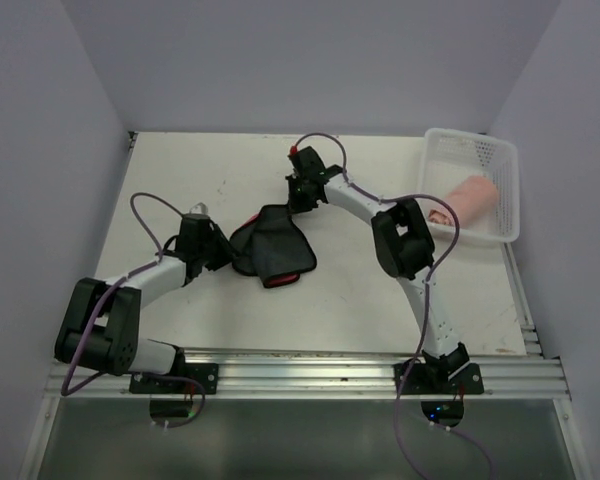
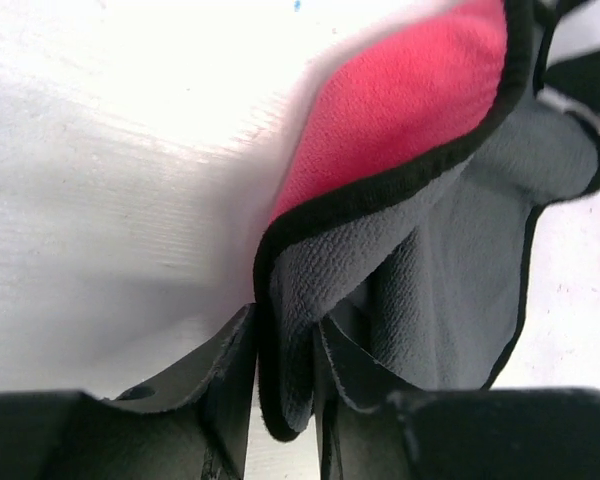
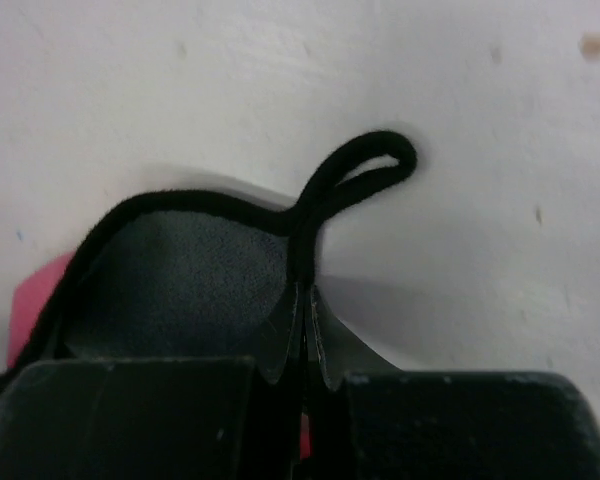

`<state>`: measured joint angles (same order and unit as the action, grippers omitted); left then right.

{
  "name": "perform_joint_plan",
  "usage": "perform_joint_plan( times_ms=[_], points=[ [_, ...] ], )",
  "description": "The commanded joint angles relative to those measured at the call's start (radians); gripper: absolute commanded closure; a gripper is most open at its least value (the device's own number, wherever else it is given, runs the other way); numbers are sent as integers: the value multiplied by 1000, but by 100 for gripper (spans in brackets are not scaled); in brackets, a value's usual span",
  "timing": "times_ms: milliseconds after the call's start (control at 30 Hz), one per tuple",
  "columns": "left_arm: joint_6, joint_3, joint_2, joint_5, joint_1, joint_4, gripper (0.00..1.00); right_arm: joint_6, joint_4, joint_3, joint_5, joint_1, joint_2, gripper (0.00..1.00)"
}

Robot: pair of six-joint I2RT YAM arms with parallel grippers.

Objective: Roll the towels
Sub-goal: Flatten the towel

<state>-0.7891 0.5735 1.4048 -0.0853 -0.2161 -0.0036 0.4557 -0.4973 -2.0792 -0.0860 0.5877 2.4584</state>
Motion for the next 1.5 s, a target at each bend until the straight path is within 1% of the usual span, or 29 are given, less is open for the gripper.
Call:
perform_joint_plan(
  times_ms=[0, 33, 67, 100, 167, 233, 267, 333, 400, 433, 467, 500, 567, 600, 633, 667, 733, 867, 1067, 1100, 1300, 1467],
  points=[
    [68, -11, -55, -53, 6, 60, 70, -67, -86, 163, 84, -11, -214, 100],
    [80, -9, -62, -59, 6, 63, 71, -68, -86, 209, 119, -12, -301, 100],
    [91, -6, -69, -62, 6, 63, 74, -68, -67, 311, 156, -14, -346, 100],
    [112, 2, -79, -68, 6, 65, 75, -63, -60, 361, 179, -15, -387, 100],
    [135, 17, -79, -73, 6, 60, 75, -55, -49, 488, 209, -15, -513, 100],
    [168, 63, -55, -76, 6, 30, 75, -46, -52, 577, 233, -15, -581, 100],
    [175, 80, -44, -77, 6, 24, 75, -45, -53, 596, 235, -15, -629, 100],
    [205, 123, -9, -97, 6, 19, 75, -43, -57, 623, 230, -22, -665, 100],
    [229, 173, 28, -108, 4, 5, 74, -32, -23, 653, 213, -40, -699, 100],
    [237, 184, 36, -117, 4, 5, 71, -23, -17, 647, 175, -51, -700, 97],
    [243, 199, 48, -134, 4, 5, 64, -8, 8, 642, 137, -77, -694, 89],
    [249, 203, 48, -142, 4, 5, 62, 7, 12, 631, 108, -86, -669, 82],
    [254, 198, 37, -149, 3, 11, 57, 27, 32, 585, 69, -101, -638, 78],
    [257, 189, 22, -156, 3, 19, 55, 29, 34, 565, 63, -101, -591, 74],
    [260, 186, 16, -156, 3, 30, 50, 34, 34, 515, 37, -101, -566, 65],
    [264, 183, 10, -153, 3, 34, 49, 38, 32, 486, 28, -101, -534, 60],
    [275, 189, 13, -133, 1, 34, 44, 50, 25, 409, 6, -101, -454, 55],
    [306, 238, 65, -87, 3, 27, 42, 81, 20, 332, -24, -101, -371, 54],
    [324, 319, 125, -45, 3, 5, 41, 87, 35, 314, -31, -104, -328, 53],
    [323, 321, 126, -48, 3, -27, 41, 90, 34, 312, -29, -104, -323, 53],
    [326, 315, 114, -45, 3, -38, 40, 124, 46, 269, 3, -115, -257, 49],
    [329, 307, 96, -19, 3, -75, 40, 144, 3, 140, 29, -118, -159, 48]
  ],
)
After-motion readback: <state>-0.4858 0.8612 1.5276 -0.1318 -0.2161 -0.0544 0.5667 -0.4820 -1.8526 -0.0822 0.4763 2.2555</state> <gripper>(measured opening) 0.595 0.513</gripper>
